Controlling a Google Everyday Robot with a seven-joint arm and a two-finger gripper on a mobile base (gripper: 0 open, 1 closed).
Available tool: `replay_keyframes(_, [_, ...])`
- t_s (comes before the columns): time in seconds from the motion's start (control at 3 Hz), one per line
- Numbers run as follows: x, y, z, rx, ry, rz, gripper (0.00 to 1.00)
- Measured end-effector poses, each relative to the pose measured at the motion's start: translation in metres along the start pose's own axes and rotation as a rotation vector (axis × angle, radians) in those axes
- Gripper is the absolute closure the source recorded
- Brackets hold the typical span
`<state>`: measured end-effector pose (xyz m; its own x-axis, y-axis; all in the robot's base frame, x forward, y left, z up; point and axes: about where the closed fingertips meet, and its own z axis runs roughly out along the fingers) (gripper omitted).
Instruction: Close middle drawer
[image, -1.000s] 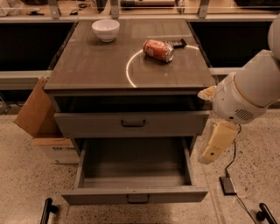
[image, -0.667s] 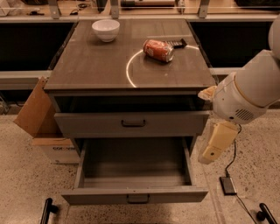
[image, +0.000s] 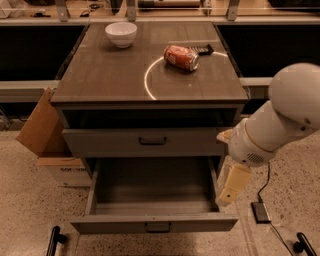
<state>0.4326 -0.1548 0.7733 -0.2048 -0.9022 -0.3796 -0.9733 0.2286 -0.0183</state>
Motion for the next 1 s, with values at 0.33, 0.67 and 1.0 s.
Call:
replay_keyframes(0.33, [0.023, 0.006, 0.058, -0.059, -0.039, 0.015, 0.00])
replay_keyframes(0.67, [0.024, 0.006, 0.066, -0.055, -0.037, -0.001, 0.00])
replay_keyframes(1.0, [0.038, 0.014, 0.098, -0.092, -0.047, -0.030, 0.00])
